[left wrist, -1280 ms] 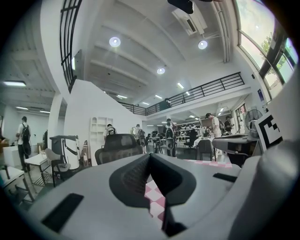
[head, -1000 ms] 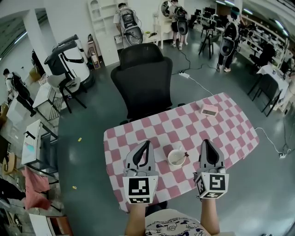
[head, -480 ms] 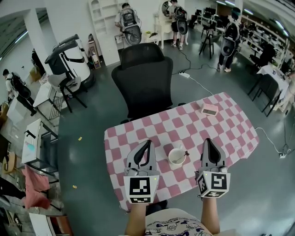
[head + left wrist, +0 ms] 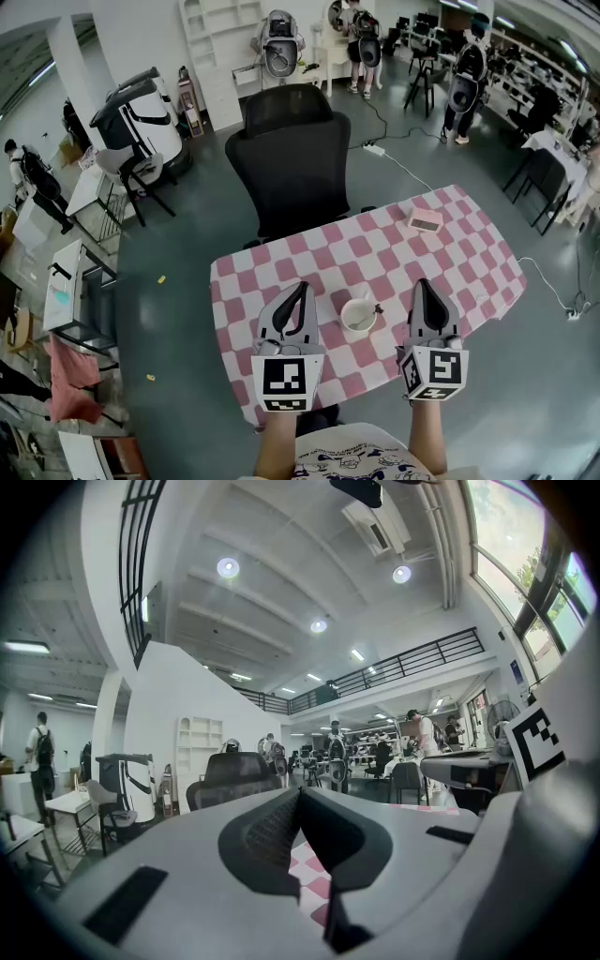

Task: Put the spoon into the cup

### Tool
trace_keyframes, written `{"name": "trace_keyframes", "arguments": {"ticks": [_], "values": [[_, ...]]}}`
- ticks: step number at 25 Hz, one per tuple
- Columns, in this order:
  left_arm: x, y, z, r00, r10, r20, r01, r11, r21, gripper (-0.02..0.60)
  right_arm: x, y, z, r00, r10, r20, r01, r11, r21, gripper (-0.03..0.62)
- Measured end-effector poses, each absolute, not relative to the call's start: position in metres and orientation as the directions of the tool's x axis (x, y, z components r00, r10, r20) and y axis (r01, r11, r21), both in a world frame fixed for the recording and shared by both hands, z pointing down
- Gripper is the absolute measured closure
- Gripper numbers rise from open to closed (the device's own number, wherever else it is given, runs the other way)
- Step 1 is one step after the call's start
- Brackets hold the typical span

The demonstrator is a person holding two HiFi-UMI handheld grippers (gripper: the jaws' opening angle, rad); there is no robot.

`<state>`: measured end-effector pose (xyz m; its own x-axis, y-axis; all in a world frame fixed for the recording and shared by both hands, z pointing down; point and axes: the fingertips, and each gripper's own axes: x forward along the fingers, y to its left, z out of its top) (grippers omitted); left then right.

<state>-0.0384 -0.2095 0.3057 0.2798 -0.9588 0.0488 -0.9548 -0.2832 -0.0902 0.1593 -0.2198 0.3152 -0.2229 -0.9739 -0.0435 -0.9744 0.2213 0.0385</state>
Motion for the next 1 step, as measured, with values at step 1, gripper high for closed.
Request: {"name": "trace_keyframes", "arguments": {"ticks": [1], "values": [[-0.0382,-0.2097,0.3058,0.281,-0.958,0.049,-0.954,-0.285,-0.090,0.568,0.1589,-0.2197,0.3151,-0.222,-0.974,-0.044,-0.975,0.221,0.038,0.579]]}}
